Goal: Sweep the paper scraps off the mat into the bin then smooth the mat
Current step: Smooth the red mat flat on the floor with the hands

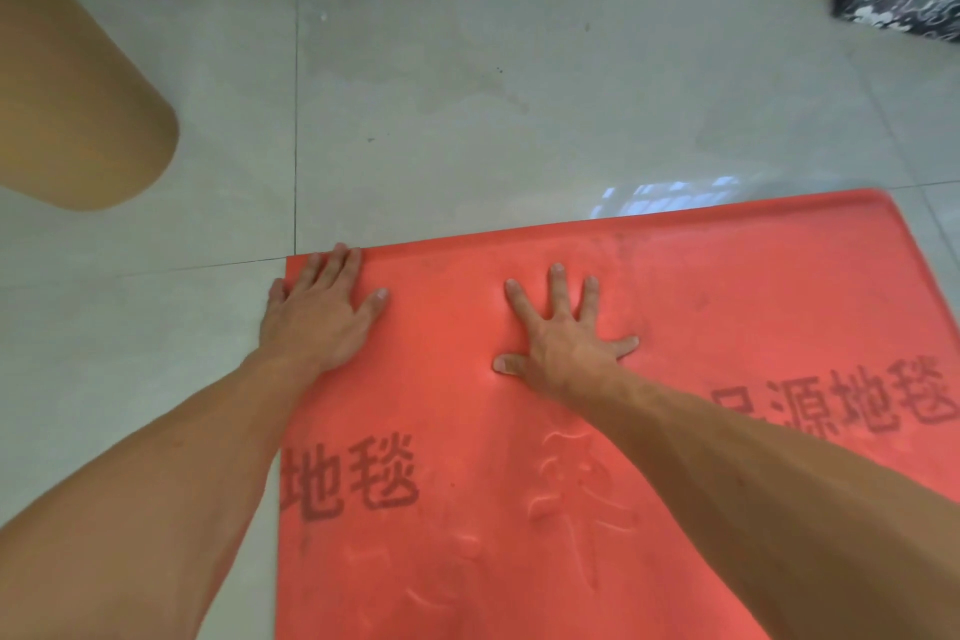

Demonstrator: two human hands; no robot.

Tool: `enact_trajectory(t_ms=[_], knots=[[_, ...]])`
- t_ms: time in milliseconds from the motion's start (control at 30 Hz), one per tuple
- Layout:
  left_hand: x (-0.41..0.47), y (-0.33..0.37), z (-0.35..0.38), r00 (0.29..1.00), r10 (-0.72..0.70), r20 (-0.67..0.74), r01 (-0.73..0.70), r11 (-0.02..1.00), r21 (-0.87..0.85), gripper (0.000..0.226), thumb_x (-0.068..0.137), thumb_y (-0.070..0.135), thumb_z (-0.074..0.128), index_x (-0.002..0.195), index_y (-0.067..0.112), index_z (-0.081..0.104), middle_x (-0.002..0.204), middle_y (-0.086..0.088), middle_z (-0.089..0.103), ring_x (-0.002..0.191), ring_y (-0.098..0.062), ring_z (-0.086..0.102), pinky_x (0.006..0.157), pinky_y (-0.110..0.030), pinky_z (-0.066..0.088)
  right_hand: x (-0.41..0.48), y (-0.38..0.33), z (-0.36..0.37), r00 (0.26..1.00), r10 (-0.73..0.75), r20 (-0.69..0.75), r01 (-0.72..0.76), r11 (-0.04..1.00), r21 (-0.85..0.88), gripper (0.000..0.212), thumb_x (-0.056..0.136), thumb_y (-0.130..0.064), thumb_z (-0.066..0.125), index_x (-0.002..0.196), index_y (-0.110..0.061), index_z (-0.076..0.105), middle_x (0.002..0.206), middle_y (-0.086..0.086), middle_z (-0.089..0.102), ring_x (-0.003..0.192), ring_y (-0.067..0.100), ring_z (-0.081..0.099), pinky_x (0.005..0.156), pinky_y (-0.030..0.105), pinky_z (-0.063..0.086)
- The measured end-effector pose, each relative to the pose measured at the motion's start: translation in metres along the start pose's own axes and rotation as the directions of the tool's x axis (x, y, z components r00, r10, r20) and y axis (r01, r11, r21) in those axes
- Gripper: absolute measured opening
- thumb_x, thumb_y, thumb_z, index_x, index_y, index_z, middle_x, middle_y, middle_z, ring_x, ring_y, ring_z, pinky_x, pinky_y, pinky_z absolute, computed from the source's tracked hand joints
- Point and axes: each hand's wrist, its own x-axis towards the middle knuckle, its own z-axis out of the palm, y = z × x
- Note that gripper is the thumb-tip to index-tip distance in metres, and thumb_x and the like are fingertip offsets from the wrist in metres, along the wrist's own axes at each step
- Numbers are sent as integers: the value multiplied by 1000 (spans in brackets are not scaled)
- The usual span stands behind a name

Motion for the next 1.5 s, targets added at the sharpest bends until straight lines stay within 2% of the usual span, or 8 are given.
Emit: enact_trajectory(t_ms=[167,300,400,533,633,867,1167,1500], knots=[[-9,-7,1,979,-202,-38,200,979,-50,80,89,69,14,153,23,3,161,4,-3,148,-18,-3,117,-52,4,1,0,3,1000,-7,-15,7,1000,-2,91,83,-67,54,144,-57,-13,154,-6,-36,139,36,-33,90,86,12],[-29,42,19,990,24,-138,-29,999,-36,75,90,66,23,152,30,0,161,4,-7,148,-23,-7,118,-49,5,0,0,2,1000,-7,-21,7,1000,4,92,83,-68,55,144,-57,-13,154,-7,-35,140,36,-33,90,86,14],[-25,59,22,997,2,-72,-12,991,-135,83,85,72,33,152,35,-1,161,6,-8,147,-25,-10,117,-53,4,1,2,2,999,-15,-46,16,1000,5,93,81,-69,57,144,-57,-10,156,-7,-32,141,36,-29,90,86,16],[-9,47,-1,991,54,120,-48,997,-56,112,69,73,61,152,31,0,161,-1,-5,147,-33,-3,118,-49,12,-2,2,-5,997,-43,-70,42,999,-18,93,78,-68,62,146,-56,-1,159,-5,-18,144,37,-15,89,84,23],[-5,57,-11,978,54,203,-60,998,24,122,66,66,70,153,24,-4,160,-9,-8,146,-38,-4,119,-42,6,0,4,-16,988,-86,-129,70,990,-122,86,77,-71,58,146,-53,10,157,0,2,142,38,3,91,82,20],[0,63,-3,974,-7,227,-17,995,101,125,68,67,69,152,21,-12,159,-10,-14,144,-42,-8,119,-47,9,34,-15,-30,919,-329,-217,316,944,-90,88,86,-68,49,154,-34,5,163,-4,0,148,26,-5,104,77,10],[-3,65,-6,969,-20,247,2,997,73,122,72,64,67,150,23,-17,159,-6,-19,145,-38,-13,118,-51,11,48,1,-29,910,-308,-278,280,950,-137,77,90,-73,24,154,-33,10,162,-14,4,149,21,-4,102,78,-2],[-6,67,-9,969,-23,244,-7,992,122,118,75,65,63,150,20,-17,159,-10,-16,145,-39,-7,119,-45,8,62,100,-53,924,-263,-277,240,964,-115,71,93,-69,21,154,-35,8,162,-15,1,149,16,-4,109,70,2]])
